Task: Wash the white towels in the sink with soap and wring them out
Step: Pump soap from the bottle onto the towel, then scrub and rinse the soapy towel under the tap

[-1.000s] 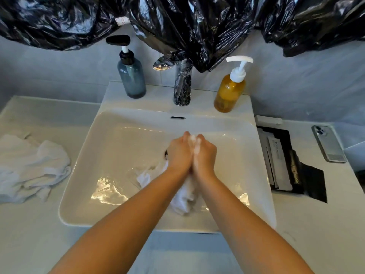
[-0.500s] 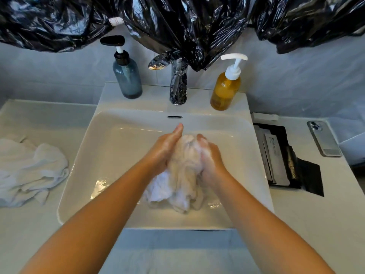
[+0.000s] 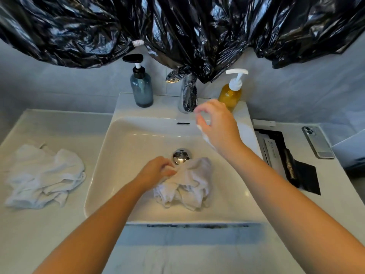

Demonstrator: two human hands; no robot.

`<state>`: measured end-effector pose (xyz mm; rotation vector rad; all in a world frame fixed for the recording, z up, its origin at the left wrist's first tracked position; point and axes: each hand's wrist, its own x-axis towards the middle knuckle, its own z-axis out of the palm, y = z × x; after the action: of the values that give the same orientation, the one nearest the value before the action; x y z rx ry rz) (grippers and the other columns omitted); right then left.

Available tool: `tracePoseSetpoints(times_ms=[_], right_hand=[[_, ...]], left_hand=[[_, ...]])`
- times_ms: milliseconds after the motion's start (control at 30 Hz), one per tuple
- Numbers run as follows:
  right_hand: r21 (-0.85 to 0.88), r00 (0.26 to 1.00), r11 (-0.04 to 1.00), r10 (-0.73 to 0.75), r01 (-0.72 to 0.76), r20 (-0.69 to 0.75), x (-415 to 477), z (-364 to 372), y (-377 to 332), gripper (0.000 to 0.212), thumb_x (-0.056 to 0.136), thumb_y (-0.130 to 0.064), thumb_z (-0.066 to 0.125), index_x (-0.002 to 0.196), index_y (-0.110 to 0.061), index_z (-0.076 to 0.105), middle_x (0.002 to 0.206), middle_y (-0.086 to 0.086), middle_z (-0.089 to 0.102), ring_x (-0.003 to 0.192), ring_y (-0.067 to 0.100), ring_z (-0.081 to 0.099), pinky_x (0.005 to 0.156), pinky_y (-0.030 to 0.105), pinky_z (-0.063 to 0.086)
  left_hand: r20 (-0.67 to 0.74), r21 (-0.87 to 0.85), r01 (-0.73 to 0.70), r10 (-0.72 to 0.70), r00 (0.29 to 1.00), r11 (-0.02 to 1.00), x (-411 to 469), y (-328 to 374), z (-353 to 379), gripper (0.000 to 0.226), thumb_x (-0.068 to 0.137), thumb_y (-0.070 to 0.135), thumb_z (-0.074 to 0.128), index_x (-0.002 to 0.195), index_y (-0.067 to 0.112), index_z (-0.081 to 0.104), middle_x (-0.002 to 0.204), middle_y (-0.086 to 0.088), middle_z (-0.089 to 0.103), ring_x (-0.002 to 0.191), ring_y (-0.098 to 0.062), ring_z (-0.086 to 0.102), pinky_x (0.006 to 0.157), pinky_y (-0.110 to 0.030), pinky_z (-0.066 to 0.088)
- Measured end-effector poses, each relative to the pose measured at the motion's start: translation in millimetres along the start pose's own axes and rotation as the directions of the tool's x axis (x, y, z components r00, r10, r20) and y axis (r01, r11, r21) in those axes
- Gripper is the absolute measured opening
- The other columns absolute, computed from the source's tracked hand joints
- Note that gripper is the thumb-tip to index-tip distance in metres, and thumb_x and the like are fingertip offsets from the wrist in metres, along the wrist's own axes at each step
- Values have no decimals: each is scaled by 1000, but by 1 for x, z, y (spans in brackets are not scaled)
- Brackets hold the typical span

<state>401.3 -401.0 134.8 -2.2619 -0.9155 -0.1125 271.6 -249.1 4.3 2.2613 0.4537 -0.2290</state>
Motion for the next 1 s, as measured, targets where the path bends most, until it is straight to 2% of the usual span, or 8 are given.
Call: tracePoseSetpoints(times_ms=[67,200,500,667,767,833,900,1000], right_hand=[[-70,987,994,-90,81,-133,26,1,-15,22,94,-21,62,114,-13,67,115,2,64,109,24,54,90,40,44],[-271,980,946,-194,176,-40,73,18,-31,31,92,-29,69,121,-20,65,124,-4,64,120,23,51,93,41,38],[-294,907,911,-358,288,-220,101,32,-24,6,81,-19,75,83,-12,75,84,3,71,76,27,65,68,39,48],[-131,979,982,-151,133,-140,119,9,-21,14,90,-21,68,101,-15,73,102,-2,70,90,17,64,78,34,53],[307,962,948,6,81,-274,90,12,-8,18,89,-12,68,106,-9,71,106,0,66,97,11,62,86,21,52],[686,896,724,352,-78,-270,46,33,7,8,92,-5,62,97,-6,68,94,5,66,84,11,65,78,21,53],[895,758,276,645,-351,98,13,58,14,16,99,-2,52,90,-7,63,80,7,63,67,16,64,67,28,53],[800,510,-270,652,-535,561,8,93,15,27,105,-10,40,86,-6,59,68,7,54,59,17,50,58,27,45]], left_hand=[[-37,-19,10,-11,999,1000,-2,-3,4,20,86,25,74,102,14,71,101,-4,63,90,-16,55,68,-16,34],[-24,-34,26,-27,999,999,-2,-1,4,22,86,25,74,104,13,71,104,-7,63,90,-17,54,70,-21,33],[33,-61,8,-6,999,998,3,-5,1,18,87,24,72,102,15,69,104,-3,61,95,-17,55,75,-24,35],[104,-57,-16,22,994,998,4,-2,-3,12,87,25,72,91,24,61,106,-2,63,98,-20,58,84,-29,43],[127,-77,-8,18,992,997,3,-4,-3,13,87,26,72,86,28,59,97,5,61,93,-15,57,76,-24,40],[182,-82,-17,32,983,996,1,-5,-2,15,87,27,72,83,32,59,91,9,62,89,-12,57,73,-21,41],[235,-88,-36,56,970,995,-3,-4,1,12,87,27,73,85,28,61,91,7,63,88,-12,57,78,-24,43],[268,-117,-50,80,960,992,-9,-4,6,8,87,25,72,88,23,65,91,3,66,87,-15,58,79,-26,44]])
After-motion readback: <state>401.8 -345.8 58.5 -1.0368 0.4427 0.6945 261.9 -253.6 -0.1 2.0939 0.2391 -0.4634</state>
